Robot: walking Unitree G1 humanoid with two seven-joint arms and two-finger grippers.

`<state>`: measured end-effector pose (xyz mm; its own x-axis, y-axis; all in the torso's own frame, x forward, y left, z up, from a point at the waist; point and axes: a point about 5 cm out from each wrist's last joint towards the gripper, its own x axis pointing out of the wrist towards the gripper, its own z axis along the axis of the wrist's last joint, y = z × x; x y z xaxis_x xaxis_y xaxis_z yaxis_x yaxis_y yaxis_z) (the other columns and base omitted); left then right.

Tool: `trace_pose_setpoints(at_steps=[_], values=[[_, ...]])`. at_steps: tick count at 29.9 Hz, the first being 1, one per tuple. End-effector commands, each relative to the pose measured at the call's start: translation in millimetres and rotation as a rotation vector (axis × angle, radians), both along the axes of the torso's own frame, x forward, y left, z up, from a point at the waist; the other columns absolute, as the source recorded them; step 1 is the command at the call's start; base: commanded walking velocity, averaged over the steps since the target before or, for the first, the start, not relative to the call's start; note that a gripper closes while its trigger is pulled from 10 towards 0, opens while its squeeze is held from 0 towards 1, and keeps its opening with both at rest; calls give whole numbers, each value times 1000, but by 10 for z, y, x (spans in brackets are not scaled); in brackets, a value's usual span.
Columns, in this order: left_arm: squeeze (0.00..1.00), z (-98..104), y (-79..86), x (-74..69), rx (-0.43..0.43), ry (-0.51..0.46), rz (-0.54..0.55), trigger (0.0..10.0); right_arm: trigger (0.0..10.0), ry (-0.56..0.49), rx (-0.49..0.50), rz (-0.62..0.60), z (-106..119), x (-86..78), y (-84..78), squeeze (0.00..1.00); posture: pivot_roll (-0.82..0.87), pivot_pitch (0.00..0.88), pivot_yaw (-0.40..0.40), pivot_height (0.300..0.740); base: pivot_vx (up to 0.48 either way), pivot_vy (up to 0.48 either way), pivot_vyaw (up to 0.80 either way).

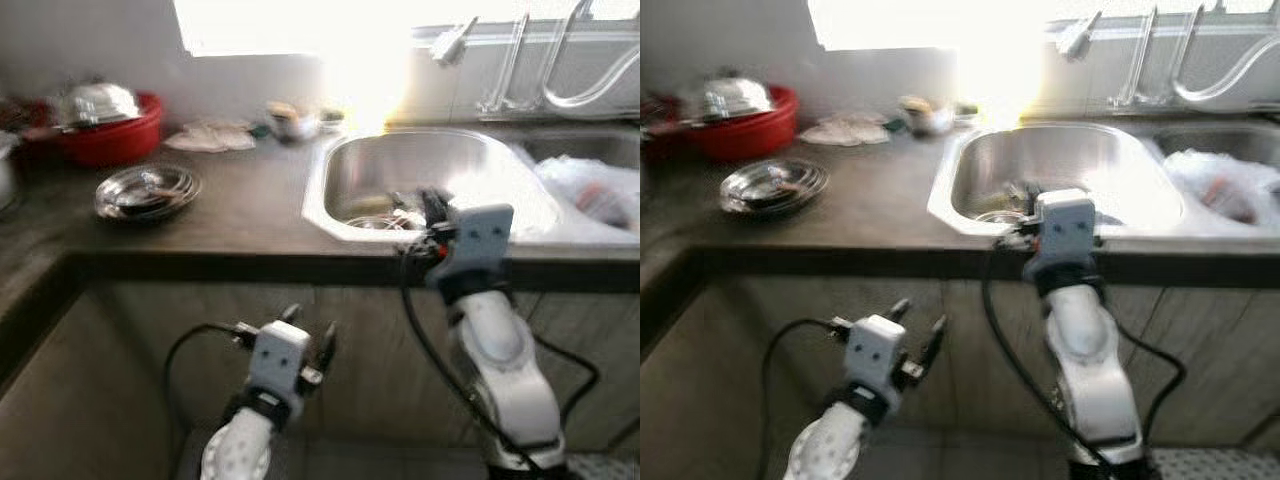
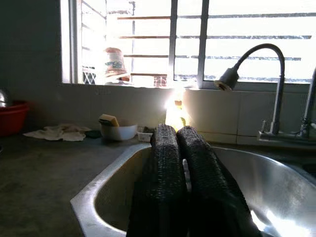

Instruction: Kitchen organization

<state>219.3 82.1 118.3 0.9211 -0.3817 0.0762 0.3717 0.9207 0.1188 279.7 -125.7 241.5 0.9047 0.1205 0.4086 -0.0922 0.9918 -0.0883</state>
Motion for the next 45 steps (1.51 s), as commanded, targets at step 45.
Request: trace_pose_setpoints(at_steps=[45], values=[[0,79,-41,-79,-37,-20,-13,10000,10000,432,-302,16,-29,1077,-172,0,35,62,-15,740,141,0,0]])
